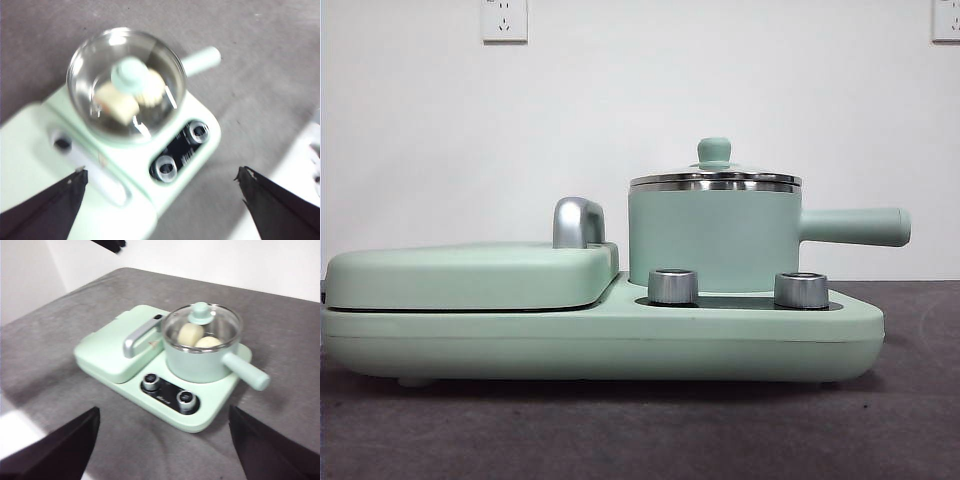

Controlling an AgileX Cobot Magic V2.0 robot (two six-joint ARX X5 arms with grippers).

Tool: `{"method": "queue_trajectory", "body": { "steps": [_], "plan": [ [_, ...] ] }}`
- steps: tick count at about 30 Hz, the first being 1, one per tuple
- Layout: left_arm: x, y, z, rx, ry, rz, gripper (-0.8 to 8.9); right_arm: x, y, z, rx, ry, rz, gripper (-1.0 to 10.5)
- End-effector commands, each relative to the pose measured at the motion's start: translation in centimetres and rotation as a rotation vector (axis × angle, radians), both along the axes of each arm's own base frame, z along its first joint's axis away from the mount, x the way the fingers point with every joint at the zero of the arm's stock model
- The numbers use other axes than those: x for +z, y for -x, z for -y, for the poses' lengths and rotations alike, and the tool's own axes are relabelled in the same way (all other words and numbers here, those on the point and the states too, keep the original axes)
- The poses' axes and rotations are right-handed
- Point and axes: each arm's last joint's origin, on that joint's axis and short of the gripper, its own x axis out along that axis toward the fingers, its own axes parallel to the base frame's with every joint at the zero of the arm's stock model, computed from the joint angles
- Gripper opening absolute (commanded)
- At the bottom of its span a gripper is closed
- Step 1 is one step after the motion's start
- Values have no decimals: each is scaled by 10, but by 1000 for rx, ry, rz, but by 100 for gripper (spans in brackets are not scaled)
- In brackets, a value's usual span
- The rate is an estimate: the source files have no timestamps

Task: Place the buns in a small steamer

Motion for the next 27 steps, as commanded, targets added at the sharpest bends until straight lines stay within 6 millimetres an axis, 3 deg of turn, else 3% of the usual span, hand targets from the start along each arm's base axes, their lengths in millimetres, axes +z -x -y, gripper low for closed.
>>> {"method": "queue_trajectory", "body": {
  "steps": [1, 9, 16, 23, 25, 26, 27],
  "plan": [
    [2, 20, -14, -3, 3, -9, 493, 3, 1, 0, 22, -21, 4, 410],
    [-37, 84, -65, -11, 33, -31, 493, 3, 1, -1, 49, -27, 1, 410],
    [-87, 138, -109, 102, 239, 47, 492, 3, 2, -1, 62, -29, 1, 410],
    [-130, 175, -143, 260, 368, 96, 492, 3, 2, -2, 91, -36, -4, 410],
    [-135, 183, -150, 289, 379, 116, 420, 3, 3, -2, 110, -41, -6, 401],
    [-136, 185, -153, 296, 384, 127, 323, 3, 3, -2, 126, -45, -10, 350],
    [-136, 189, -156, 298, 389, 137, 125, 3, 4, -3, 154, -49, -15, 232]
  ]
}}
